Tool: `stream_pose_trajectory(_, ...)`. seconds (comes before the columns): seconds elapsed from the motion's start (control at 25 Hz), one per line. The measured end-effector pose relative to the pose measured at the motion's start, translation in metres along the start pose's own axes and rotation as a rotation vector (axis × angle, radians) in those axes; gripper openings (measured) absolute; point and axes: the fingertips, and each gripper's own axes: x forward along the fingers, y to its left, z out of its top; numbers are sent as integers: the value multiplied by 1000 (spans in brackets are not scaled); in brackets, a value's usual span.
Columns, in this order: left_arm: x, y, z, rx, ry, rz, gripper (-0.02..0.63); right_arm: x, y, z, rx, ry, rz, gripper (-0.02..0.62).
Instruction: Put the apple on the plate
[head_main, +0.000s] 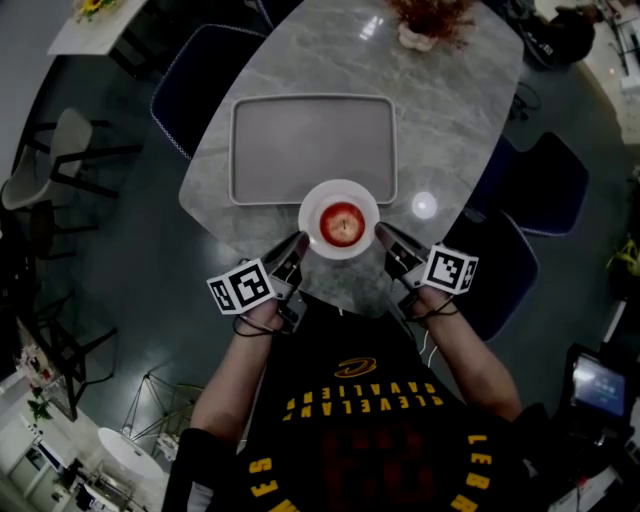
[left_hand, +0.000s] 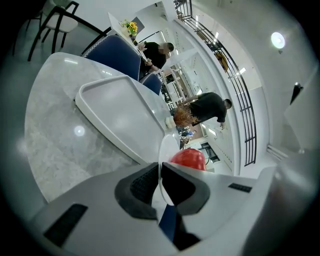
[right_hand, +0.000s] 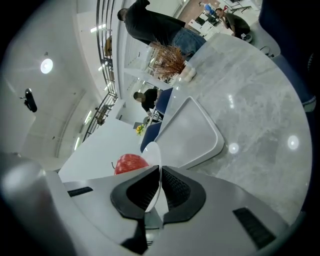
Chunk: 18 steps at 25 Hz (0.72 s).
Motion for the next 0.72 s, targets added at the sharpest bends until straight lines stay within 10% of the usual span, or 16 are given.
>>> stream_pose_trajectory(0.72,28,6,98,9,-9,-44,25,73,14,64,2,-43,38,26)
